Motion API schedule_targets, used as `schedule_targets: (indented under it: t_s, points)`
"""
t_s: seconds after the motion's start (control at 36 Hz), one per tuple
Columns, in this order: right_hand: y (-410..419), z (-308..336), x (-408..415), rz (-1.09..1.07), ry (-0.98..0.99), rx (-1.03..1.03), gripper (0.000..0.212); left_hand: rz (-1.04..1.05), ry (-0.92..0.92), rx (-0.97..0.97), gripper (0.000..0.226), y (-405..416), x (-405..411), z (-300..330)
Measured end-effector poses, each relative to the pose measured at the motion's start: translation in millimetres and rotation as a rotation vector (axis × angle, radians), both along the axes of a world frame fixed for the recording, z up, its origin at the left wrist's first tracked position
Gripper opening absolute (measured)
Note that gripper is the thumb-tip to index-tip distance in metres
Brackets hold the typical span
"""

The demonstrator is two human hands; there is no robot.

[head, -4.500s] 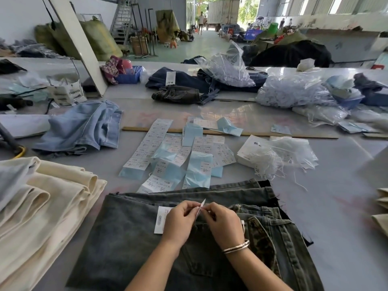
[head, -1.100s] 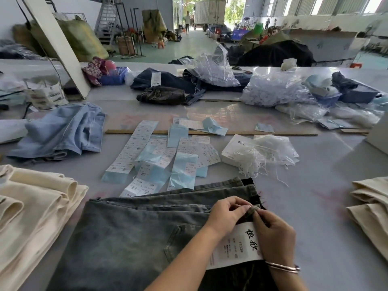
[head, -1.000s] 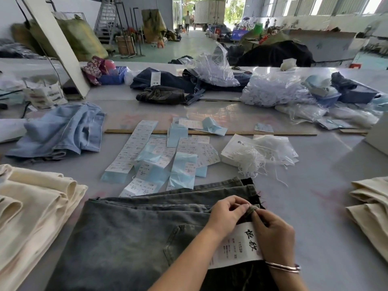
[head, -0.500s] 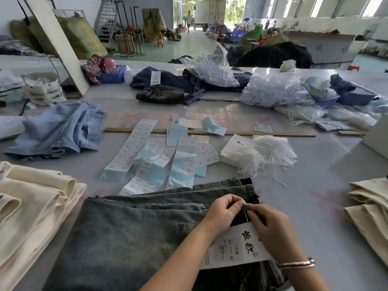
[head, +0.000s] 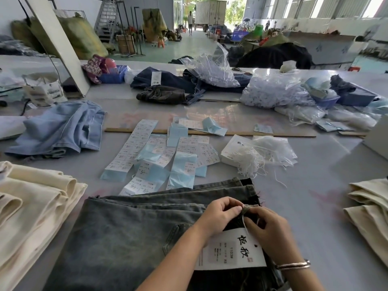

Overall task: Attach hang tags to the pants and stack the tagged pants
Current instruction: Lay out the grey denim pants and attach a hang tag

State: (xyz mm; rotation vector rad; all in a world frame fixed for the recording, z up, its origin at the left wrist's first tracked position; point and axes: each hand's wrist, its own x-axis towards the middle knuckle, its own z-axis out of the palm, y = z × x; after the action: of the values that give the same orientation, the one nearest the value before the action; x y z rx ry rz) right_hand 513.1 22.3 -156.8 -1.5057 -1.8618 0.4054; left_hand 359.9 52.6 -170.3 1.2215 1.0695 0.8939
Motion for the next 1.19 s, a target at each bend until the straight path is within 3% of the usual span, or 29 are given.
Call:
schedule_targets:
  t_s: [0.14,0.22,0.36,0.47,0.58,0.72,0.94,1.0,1.11,1.19]
  points:
    - [2.0,-1.4,-0.5,-0.012,-0.011,0.025,0.022,0.03,-0.037,0.007,0.006,0.7,1.2,-3.0]
    - [2.6,1.5,3.7,0.043,0.034,-0.105,0.036,0.106,-0.134,-0.034,0.007,1.8,2.8,-3.1]
    - [3.5,13.7,25.6,0.096,0.046,-0.25,0.038,0.129,-0.277,-0.039,0.012,2.5,-1.9,1.9]
    - [4.1,17.1,38.4,0.065,0.231,-0.345,0.049,0.049,-0.185,0.017,0.01,1.3,2.9,7.1]
    - [3.5,12.0,50.8,-0.002,0.169,-0.352,0.046,0.025,0.001,0.05,0.006,-0.6,14.0,-0.5]
    - [-14.6,9.3,58.7,0.061,0.105,-0.251,0.043,0.078,0.07,0.085,0.006,-2.7,24.9,-8.6]
    - [-21.4,8.1,41.7,0.227,0.049,-0.027,0.029,0.112,0.064,0.093,0.007,-3.6,26.5,-14.5]
    - [-18.7,7.5,38.6,0.201,-0.015,-0.041,0.025,0.117,0.056,0.086,0.006,-3.1,25.5,-14.5]
    - [-15.9,5.7,41.3,0.176,-0.208,-0.247,0.037,0.12,0.064,0.1,0.007,-3.4,23.7,-17.0]
    - [-20.3,1.7,37.8,0.179,-0.078,-0.207,0.046,0.116,0.075,0.119,0.005,-3.7,22.1,-18.3]
